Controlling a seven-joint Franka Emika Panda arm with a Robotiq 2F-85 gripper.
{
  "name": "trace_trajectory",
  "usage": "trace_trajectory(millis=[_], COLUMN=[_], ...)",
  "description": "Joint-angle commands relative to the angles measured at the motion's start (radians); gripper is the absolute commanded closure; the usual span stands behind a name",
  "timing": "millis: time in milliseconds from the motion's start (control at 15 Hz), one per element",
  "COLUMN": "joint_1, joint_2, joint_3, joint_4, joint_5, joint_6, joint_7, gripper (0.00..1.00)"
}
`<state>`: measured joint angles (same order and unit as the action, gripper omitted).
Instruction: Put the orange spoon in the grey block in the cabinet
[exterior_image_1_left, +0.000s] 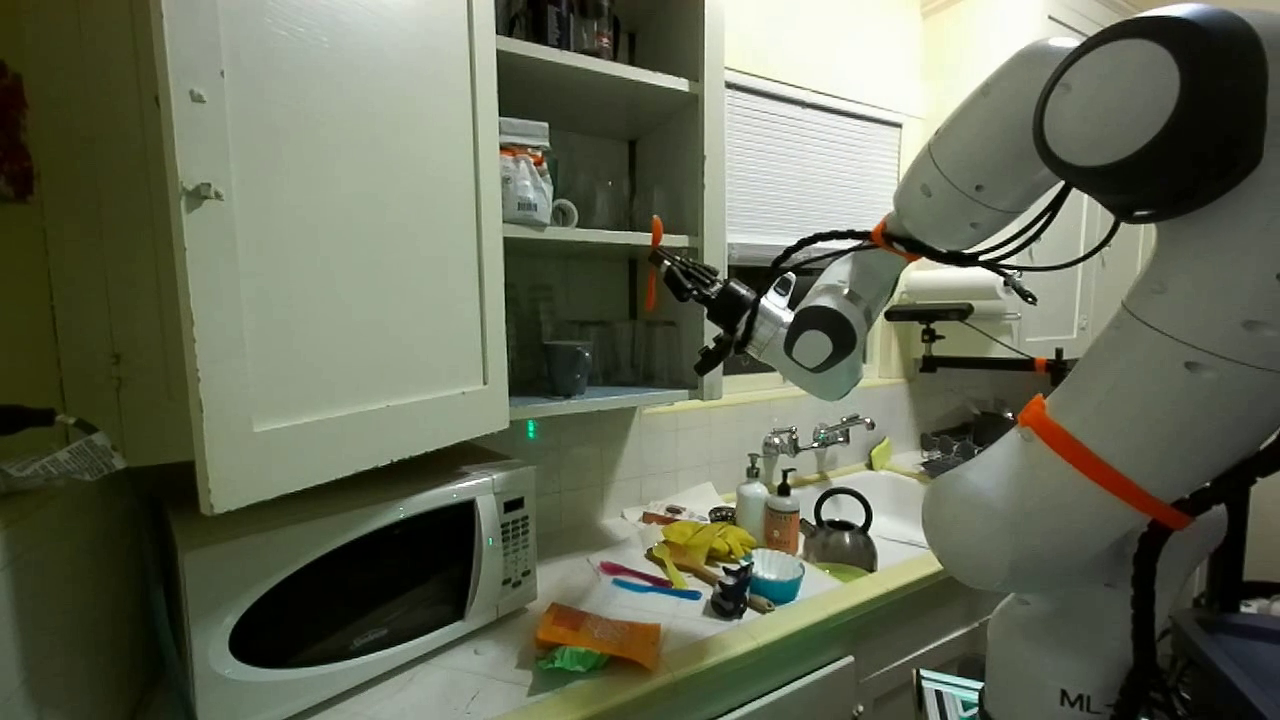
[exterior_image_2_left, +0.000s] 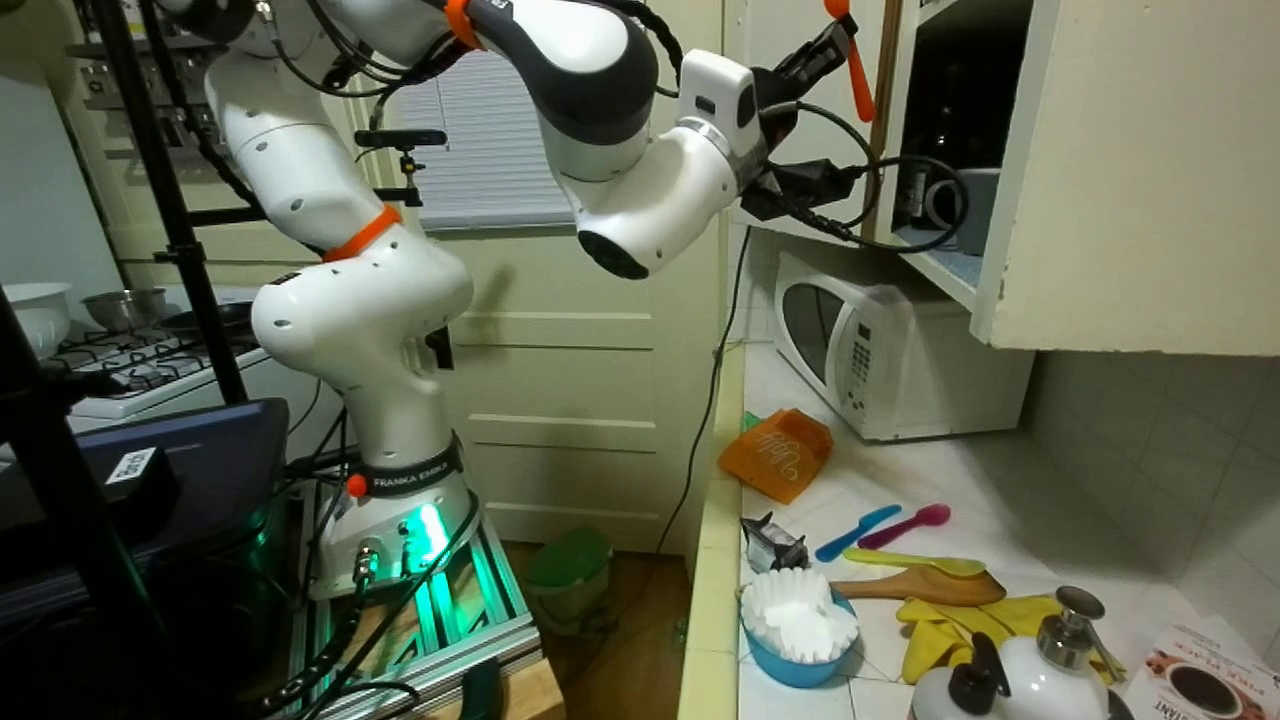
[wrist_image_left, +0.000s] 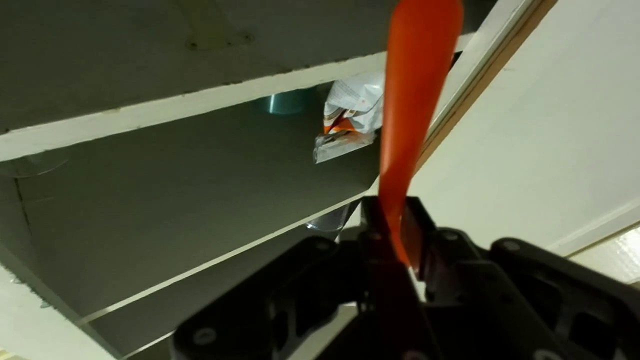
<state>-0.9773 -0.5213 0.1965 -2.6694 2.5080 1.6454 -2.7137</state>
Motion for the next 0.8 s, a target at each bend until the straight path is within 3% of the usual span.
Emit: trace_trajectory(millis=[0,467,533,667,733], joint_1=[-0.163,-0.424,-0.345,-0.393,-0.419], joint_2=[-0.014,-0.020,-0.010,-0.012,-0.035], joint_3=[0.194,0.456,0.377,0.427,0.429], joint_4=[0.021,0.104,0.086,0.102,0.082], joint_5=[0.000,0.000,0.000,0.000,0.000], joint_6=[0.025,-0.003,0.000,0.000,-0.058], joint_7=[-0.028,-0.026,0.000,0.000,-0.028], gripper=[0.96,0.96,0.85,0.85,0.96])
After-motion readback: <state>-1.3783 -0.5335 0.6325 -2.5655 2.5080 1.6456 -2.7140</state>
